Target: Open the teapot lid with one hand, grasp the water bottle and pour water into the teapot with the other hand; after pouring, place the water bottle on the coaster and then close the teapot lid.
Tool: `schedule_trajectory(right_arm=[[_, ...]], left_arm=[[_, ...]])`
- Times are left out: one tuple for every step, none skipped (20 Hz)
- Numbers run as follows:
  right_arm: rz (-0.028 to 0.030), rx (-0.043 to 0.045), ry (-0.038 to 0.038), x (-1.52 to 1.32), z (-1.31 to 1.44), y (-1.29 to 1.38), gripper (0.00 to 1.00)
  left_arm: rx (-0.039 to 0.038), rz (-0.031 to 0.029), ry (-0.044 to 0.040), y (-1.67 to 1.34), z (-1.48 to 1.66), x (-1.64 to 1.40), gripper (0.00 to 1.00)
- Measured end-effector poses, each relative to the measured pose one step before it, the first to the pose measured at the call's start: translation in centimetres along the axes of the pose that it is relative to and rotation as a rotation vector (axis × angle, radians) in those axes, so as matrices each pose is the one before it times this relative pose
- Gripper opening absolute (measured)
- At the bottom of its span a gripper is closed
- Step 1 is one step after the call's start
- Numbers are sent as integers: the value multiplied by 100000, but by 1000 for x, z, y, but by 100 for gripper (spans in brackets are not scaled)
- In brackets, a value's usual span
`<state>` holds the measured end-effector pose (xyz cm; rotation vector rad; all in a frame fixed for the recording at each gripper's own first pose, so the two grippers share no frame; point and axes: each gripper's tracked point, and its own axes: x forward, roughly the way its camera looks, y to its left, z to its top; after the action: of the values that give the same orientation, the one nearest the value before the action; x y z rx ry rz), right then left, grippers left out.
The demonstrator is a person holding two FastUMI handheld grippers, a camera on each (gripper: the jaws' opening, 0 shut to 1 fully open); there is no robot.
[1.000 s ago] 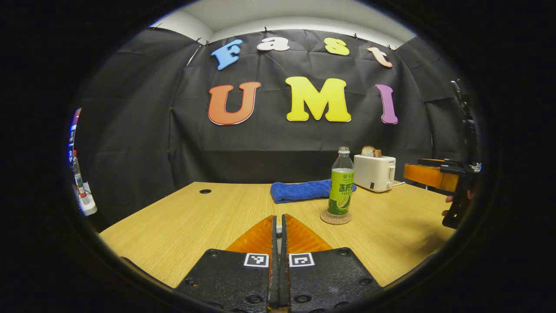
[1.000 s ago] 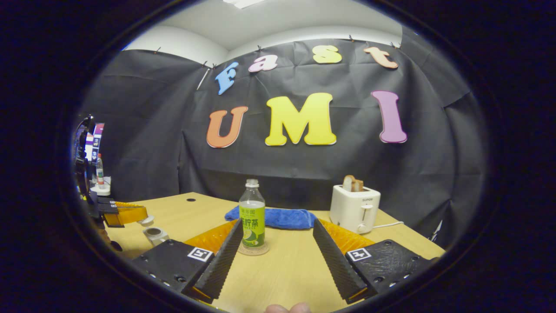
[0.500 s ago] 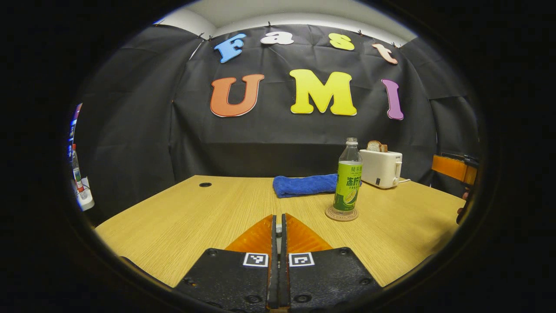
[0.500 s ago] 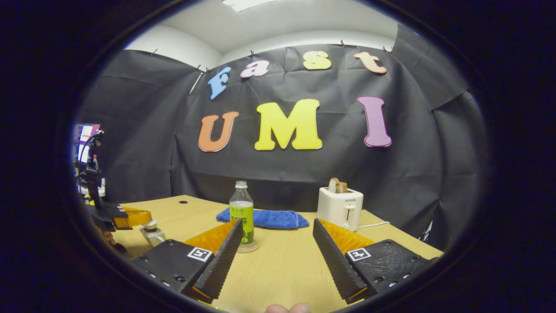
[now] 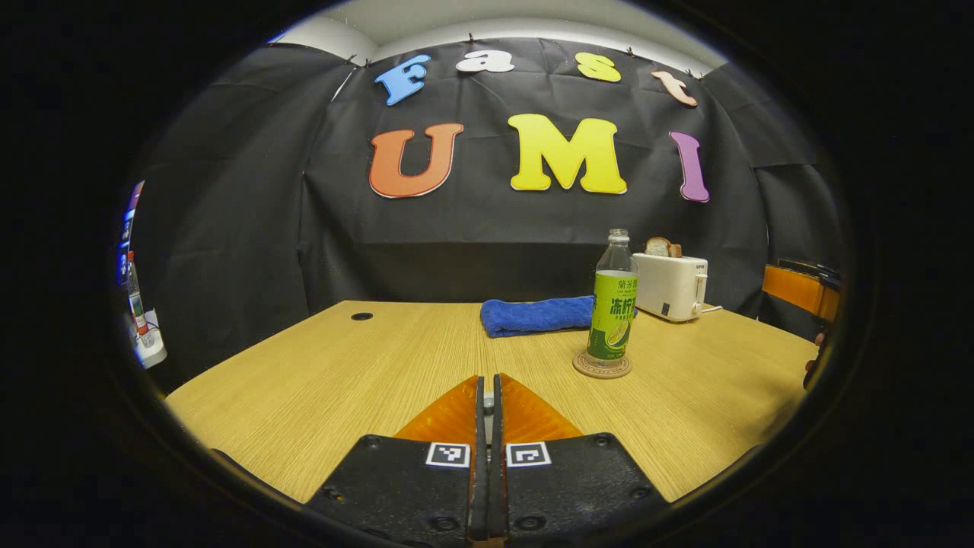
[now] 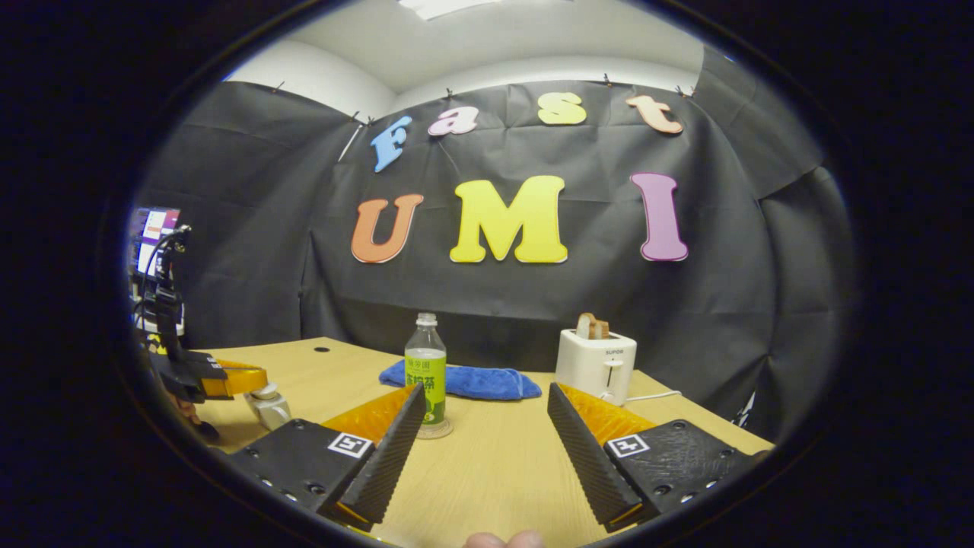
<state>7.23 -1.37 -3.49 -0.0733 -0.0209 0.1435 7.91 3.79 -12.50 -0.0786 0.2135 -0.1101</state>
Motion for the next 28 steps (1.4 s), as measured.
schedule_trajectory(right_arm=[[216,185,66,-19,-54,106,96],[71,-120,216,-41,-146,-32,96],[187,84,225,-70,-120,43,96],[281,177,175,45,-105,128,96],[203,196,108,-96,-27,67,97],[31,113,-1,-119,0,13,97],[134,30,-117,-118,29,49,96],[65,-148,-220,31,74,33,96],[-207,-275,-205,-6,75,-43,96],[-165,-57,-156,-177,21,-51,96],[-186,252,-413,-153,105,-45,96],[-459,350,-121,-20,107,-142,96],[-928,293,-64,-34,105,-199,95],[-1322,393,-304,-102,51,-316,95],[-2054,775,161,-57,86,-363,96],[-1807,897,-134,-219,-46,-263,96],[-2010,760,-53,-108,125,-230,96],[-1625,544,-197,-223,101,-269,95],[-777,442,98,-209,245,-1,95],[-274,107,-579,-415,407,97,96],[-67,-437,-844,-361,621,192,96],[-185,-857,-1019,-452,436,33,96],[-411,-1024,-824,-536,523,75,98],[-391,-851,-377,-491,261,-7,96],[-370,-806,503,-644,93,24,96],[-355,-374,1479,-600,-370,-84,96],[-64,249,671,-662,-110,98,96],[-823,-366,-201,-641,93,-136,96]], left_arm=[[582,650,91,160,-2,-297,4],[269,659,174,49,-111,-25,4],[-300,447,90,122,13,108,4],[-193,23,111,-23,-17,-55,4],[309,420,41,4,-65,77,5],[591,447,1098,8,-195,171,6],[-536,-413,1779,-161,-415,3,7],[-366,360,831,-113,-220,-6,8],[236,103,-657,113,135,-72,10],[51,221,-551,-152,276,-102,10],[458,1215,-140,251,262,-77,12],[742,1260,-78,253,188,-34,16],[801,1450,-403,150,447,-383,30],[564,1291,-992,70,559,-89,37],[392,1752,-1617,288,849,-686,60],[295,1669,-1910,219,984,-419,74],[121,2529,-1590,341,731,-461,92],[-319,1680,-1618,145,951,-590,100],[-981,166,-1713,-324,1041,-460,100],[-1197,-917,-2224,-590,1114,-748,100],[-861,-914,-2251,-589,1136,-613,100],[-169,-530,-2396,-485,1199,-667,100],[554,-117,-2567,-279,1062,-653,100],[899,-264,-2350,-362,944,-647,100],[776,-408,-2170,-391,683,-697,100],[683,-412,-1085,-350,376,-573,100],[444,-245,-664,-331,127,-599,100],[169,256,-532,-246,77,-442,100]])
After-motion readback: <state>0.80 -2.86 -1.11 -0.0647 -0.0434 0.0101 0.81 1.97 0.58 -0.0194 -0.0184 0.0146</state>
